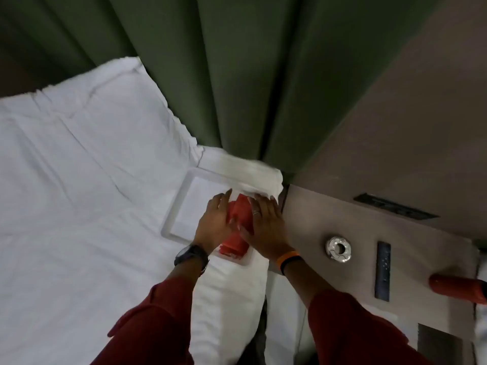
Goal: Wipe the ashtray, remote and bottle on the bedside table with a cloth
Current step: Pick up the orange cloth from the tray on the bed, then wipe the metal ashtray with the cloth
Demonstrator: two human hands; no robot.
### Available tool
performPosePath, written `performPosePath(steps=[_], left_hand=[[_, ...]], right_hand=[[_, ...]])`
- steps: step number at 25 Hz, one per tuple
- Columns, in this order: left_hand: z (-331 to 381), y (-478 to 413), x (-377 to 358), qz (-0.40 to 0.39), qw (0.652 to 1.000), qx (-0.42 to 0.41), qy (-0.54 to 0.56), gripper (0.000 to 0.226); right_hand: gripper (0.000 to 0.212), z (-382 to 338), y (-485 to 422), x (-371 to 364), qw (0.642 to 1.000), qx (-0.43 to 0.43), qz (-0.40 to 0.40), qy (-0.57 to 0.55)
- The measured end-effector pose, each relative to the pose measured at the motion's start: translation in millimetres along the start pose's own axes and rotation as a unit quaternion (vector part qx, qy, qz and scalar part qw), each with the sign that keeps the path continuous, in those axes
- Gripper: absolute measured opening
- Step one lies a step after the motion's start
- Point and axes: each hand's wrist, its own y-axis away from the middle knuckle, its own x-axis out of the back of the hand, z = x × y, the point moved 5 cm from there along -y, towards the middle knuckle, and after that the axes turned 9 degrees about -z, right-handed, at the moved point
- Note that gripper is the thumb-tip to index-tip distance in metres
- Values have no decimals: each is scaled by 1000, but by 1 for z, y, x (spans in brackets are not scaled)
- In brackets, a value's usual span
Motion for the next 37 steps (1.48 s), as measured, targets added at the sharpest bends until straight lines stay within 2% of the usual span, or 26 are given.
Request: performPosePath(steps=[3, 5, 9, 11, 13, 14, 15, 16, 17, 18, 20, 21, 23, 26, 29, 31, 32, 33, 35, 36, 37], left_hand=[[-29, -21, -45, -46, 992, 71, 96, 85], [-36, -28, -62, -44, 979, 116, 161, 85], [-28, -32, -69, -31, 959, 137, 245, 66], [-17, -25, -61, -6, 941, 126, 315, 62], [2, -18, -44, 23, 923, 85, 374, 60], [14, -15, -35, 30, 913, 63, 402, 59], [27, -13, -28, 31, 900, 39, 433, 59], [43, -11, -24, 25, 887, 16, 461, 60], [61, -10, -23, 10, 877, -4, 481, 60], [81, -10, -30, -14, 872, -22, 489, 61], [118, -14, -59, -78, 866, -39, 492, 60], [133, -17, -80, -107, 866, -40, 487, 61], [157, -26, -131, -143, 881, -32, 450, 62], [165, -43, -222, -167, 938, -33, 303, 66], [155, -54, -306, -197, 962, -24, 187, 62], [150, -66, -346, -213, 970, -70, 89, 61], [150, -75, -362, -218, 969, -104, 44, 66], [152, -85, -378, -222, 966, -136, -1, 74], [158, -105, -402, -231, 951, -186, -83, 93], [161, -115, -414, -238, 944, -202, -103, 101], [164, -123, -422, -243, 942, -212, -94, 104]], right_hand=[[67, 4, -17, -53, 997, -21, -72, 10], [60, 8, -22, -71, 994, -25, -105, 17], [61, 12, -19, -85, 993, -7, -117, 2], [59, 10, -12, -74, 995, 7, -73, -63], [58, 15, 0, -48, 975, -21, 16, -221], [64, 21, 9, -37, 939, -60, 49, -336], [71, 28, 18, -28, 875, -99, 77, -467], [75, 36, 28, -19, 793, -130, 99, -588], [74, 46, 37, -10, 718, -152, 123, -668], [67, 60, 47, -3, 665, -172, 138, -714], [42, 91, 67, 3, 599, -208, 149, -759], [27, 109, 79, 4, 586, -228, 161, -760], [10, 148, 108, -9, 604, -279, 207, -718], [12, 218, 157, -54, 643, -374, 268, -612], [3, 295, 209, -102, 678, -466, 301, -482], [8, 338, 233, -125, 686, -501, 329, -412], [17, 355, 236, -132, 703, -491, 344, -382], [28, 369, 234, -139, 746, -462, 343, -335], [46, 381, 212, -153, 867, -372, 267, -197], [51, 385, 196, -165, 911, -331, 209, -133], [54, 387, 183, -178, 937, -301, 155, -92]])
